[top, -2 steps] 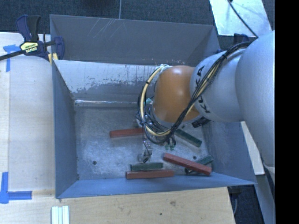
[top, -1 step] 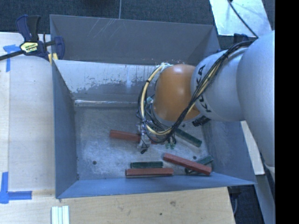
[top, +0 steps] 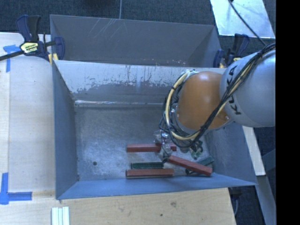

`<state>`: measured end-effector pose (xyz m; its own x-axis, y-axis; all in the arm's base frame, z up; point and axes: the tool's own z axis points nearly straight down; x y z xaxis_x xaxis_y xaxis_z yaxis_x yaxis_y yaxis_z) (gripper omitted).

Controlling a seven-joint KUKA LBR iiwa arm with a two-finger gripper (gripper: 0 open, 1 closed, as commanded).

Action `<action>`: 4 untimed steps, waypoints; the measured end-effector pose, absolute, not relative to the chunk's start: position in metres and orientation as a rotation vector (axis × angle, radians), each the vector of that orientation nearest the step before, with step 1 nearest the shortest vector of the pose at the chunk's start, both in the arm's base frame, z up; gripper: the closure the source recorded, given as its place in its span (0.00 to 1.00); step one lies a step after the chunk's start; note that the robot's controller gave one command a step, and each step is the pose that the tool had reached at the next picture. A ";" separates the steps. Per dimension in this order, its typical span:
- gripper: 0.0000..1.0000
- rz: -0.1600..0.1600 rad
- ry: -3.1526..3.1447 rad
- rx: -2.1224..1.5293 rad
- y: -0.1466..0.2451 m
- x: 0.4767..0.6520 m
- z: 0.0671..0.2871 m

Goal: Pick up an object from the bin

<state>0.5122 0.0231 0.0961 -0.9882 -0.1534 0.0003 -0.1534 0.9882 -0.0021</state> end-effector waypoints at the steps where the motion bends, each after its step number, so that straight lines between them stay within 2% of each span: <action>1: 1.00 0.001 -3.138 0.239 0.012 0.510 0.246; 2: 0.00 0.000 -3.136 0.238 0.012 0.510 0.245; 3: 0.00 -0.001 -3.137 -0.007 0.043 0.516 0.132; 4: 0.00 0.001 -3.139 0.080 0.021 0.529 0.069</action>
Offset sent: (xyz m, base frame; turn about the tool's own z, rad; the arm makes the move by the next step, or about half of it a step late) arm -0.0032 -0.0105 0.1487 -0.0001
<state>0.5290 0.0209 0.0691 -0.9987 -0.0509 0.0013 -0.0509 0.9987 -0.0003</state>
